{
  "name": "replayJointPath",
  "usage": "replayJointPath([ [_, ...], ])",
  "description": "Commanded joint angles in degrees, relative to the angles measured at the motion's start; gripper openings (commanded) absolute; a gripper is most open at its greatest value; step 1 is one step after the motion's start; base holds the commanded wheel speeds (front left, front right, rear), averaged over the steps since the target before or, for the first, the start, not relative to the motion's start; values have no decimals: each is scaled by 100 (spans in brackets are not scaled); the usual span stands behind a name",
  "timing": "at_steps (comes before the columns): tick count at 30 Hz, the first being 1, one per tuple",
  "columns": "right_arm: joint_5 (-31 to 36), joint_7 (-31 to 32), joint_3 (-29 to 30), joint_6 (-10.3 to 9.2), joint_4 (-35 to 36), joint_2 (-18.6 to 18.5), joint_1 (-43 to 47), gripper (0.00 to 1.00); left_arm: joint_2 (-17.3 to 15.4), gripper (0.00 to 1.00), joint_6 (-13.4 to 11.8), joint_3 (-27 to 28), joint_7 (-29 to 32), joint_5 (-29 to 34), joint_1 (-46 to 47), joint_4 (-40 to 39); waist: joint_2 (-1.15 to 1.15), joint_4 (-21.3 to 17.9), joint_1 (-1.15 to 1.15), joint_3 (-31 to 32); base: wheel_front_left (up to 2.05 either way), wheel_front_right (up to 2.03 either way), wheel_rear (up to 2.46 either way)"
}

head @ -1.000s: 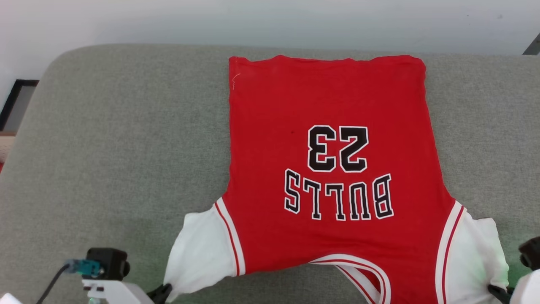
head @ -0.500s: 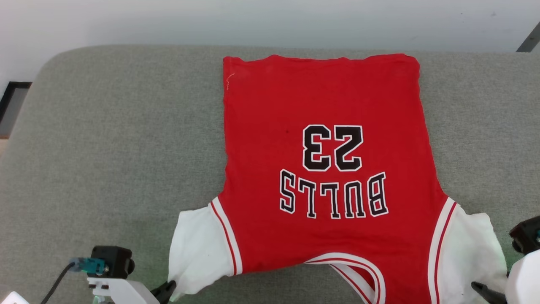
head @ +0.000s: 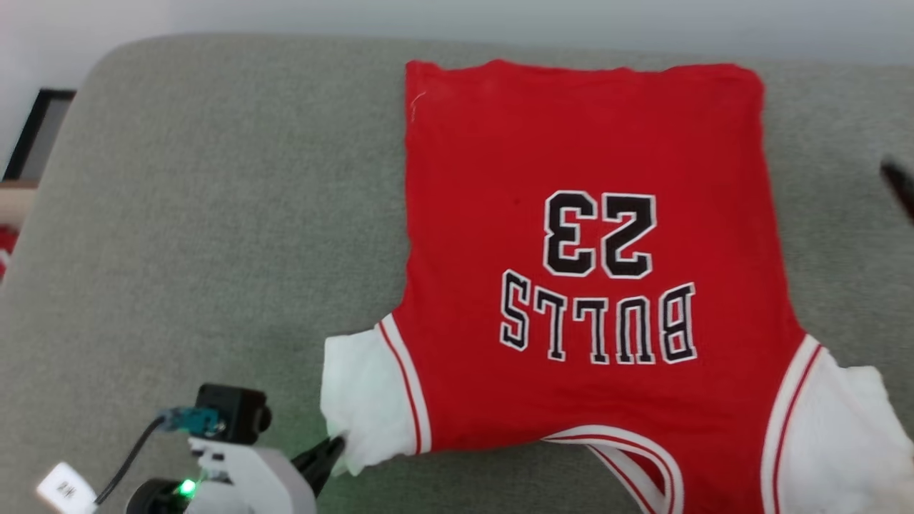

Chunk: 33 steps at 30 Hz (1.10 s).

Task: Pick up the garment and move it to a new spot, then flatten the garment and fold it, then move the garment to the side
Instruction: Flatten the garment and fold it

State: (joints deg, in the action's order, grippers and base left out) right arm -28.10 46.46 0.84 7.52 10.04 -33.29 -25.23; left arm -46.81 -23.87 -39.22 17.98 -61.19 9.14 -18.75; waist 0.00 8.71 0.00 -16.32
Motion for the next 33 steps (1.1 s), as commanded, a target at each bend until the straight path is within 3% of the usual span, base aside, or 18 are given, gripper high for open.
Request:
replayJointPath([
  [1,113,-179,-84,-6,-289,93,-338,100,61,0,56,-29,10,64,130,29,0,254,0,-259,0,0,0],
  [6,565,-657,-412,-6,-2047,280,-1797,100,359,0,302,-201,85,211,547,190,0,645,0,-572,0,0,0],
  [14,891,-373,-321,-6,-4559,391,-3370,100,859,0,748,-487,152,343,1119,562,0,1273,0,-971,0,0,0],
  [21,1282,-252,65,-5,-5877,318,-4076,100,1214,0,1108,-677,182,355,1435,929,0,1737,0,-1187,0,0,0],
  [27,1649,-26,289,-5,-6719,362,-4138,100,1398,0,1288,-735,127,293,1547,1168,0,1908,0,-1296,0,0,0],
  [28,1757,119,307,-5,-6924,359,-4077,92,1417,0,1310,-732,118,282,1551,1203,0,1912,0,-1301,0,0,0],
  [29,1881,310,326,-6,-7124,361,-4011,39,1427,0,1327,-733,106,281,1552,1236,0,1910,0,-1301,0,0,0],
  [30,1996,455,303,-7,-7275,385,-3939,0,1437,0,1334,-737,105,278,1556,1272,0,1908,0,-1299,0,0,0],
  [33,2143,679,274,-6,-7451,367,-3914,0,1463,0,1378,-731,88,266,1595,1354,0,1899,0,-1299,0,0,0],
])
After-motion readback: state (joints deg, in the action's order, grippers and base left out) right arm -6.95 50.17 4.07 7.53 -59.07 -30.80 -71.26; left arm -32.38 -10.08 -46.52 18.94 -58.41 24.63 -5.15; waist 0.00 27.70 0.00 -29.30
